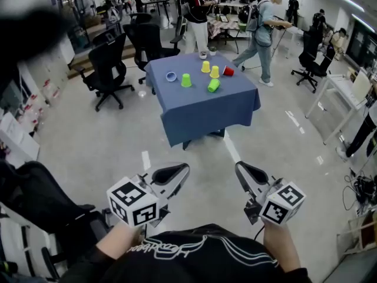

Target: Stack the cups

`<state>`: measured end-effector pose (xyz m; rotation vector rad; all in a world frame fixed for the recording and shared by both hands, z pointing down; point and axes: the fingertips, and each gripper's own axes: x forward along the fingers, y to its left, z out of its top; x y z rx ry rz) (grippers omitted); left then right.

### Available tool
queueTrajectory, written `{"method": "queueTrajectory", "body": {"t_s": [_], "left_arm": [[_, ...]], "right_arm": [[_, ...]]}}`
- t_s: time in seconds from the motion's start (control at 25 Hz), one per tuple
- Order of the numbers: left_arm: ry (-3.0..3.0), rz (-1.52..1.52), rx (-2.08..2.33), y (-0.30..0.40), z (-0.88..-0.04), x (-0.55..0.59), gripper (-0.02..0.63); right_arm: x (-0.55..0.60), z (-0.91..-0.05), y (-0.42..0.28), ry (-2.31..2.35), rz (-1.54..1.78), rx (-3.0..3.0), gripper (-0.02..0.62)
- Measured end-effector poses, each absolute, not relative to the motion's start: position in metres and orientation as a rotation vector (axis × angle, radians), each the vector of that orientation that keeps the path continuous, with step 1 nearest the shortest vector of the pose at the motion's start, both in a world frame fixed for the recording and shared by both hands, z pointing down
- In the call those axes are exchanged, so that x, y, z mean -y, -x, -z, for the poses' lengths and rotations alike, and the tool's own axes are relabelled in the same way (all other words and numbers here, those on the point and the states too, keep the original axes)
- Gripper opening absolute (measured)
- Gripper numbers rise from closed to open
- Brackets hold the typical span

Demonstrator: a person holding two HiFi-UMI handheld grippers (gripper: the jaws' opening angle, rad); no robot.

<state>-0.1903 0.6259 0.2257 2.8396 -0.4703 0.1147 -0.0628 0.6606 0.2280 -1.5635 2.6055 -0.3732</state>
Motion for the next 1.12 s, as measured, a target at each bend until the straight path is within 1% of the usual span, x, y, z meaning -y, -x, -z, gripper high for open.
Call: {"method": "queueTrajectory", "body": {"t_s": [0.28,0.6,0.84,1.12], "left_arm": [[-2.809,-0.141,0.478,0.18,-0.247,-0.613,0.028],[-2.746,-0.128,0.488,0.175,-0.273,-0.558,0.028],[-2.733,-0.14,0.469,0.16,-0.288,-0.471,0.028],[-2.714,-0.184,0.434,0.129,-0.303,-0.325,0.028]], "right_arm": [[-0.648,-0.245,0.049,1.552,0.402,-2.599,0.029],[-0.596,-0.27,0.047,1.531,0.451,-2.633,0.029],[-0.511,-0.281,0.032,1.554,0.473,-2.626,0.029],[-0.366,-0.294,0.0,1.593,0.556,-2.581,0.029]]}}
